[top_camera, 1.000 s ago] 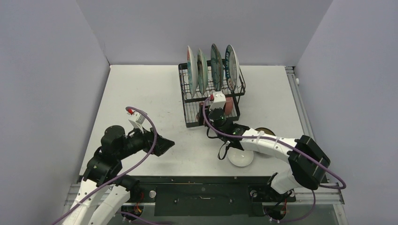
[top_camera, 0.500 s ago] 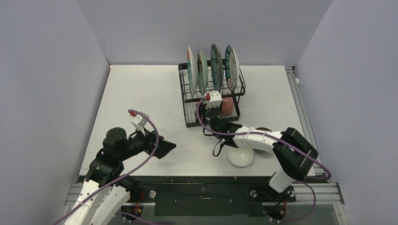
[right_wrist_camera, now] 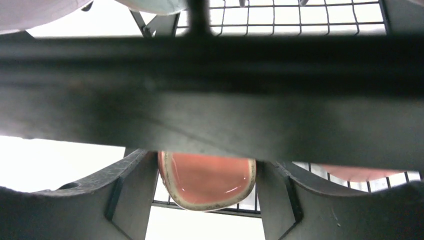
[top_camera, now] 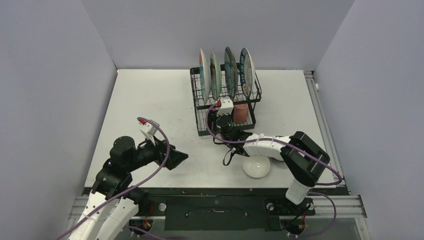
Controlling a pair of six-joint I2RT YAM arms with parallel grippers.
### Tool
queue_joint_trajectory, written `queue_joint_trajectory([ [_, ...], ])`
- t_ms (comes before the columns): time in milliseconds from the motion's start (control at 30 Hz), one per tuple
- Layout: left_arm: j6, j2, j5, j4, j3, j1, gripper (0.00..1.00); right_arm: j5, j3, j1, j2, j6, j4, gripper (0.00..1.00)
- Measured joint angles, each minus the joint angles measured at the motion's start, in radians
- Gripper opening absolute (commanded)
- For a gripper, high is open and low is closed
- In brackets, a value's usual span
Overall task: Load the mixed dishes into the dish rack
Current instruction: Turn the cup upside down in the dish rack.
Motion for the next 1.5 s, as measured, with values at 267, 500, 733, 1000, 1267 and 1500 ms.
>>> queue_joint_trajectory([
  [267, 0.0, 0.0, 0.006, 0.003, -0.002, 0.0, 0.96, 0.014, 0.0, -0.005, 0.01, 0.0, 0.013, 0.14],
  [500, 0.0, 0.0, 0.008, 0.008, -0.002, 0.0, 0.96, 0.037, 0.0, -0.005, 0.024, 0.001, 0.031, 0.14],
  [733, 0.0, 0.0, 0.008, 0.012, -0.002, 0.0, 0.96, 0.045, 0.0, -0.005, 0.028, 0.005, 0.035, 0.16],
  [1000, 0.0, 0.0, 0.009, 0.016, -0.002, 0.0, 0.96, 0.058, -0.003, -0.005, 0.041, 0.013, 0.067, 0.16],
  [1267, 0.0, 0.0, 0.018, 0.023, -0.002, 0.0, 0.96, 0.059, -0.041, -0.003, 0.04, 0.013, 0.126, 0.16],
  [1500, 0.0, 0.0, 0.024, 0.023, -0.002, 0.0, 0.96, 0.06, -0.056, 0.002, 0.035, 0.013, 0.137, 0.19],
])
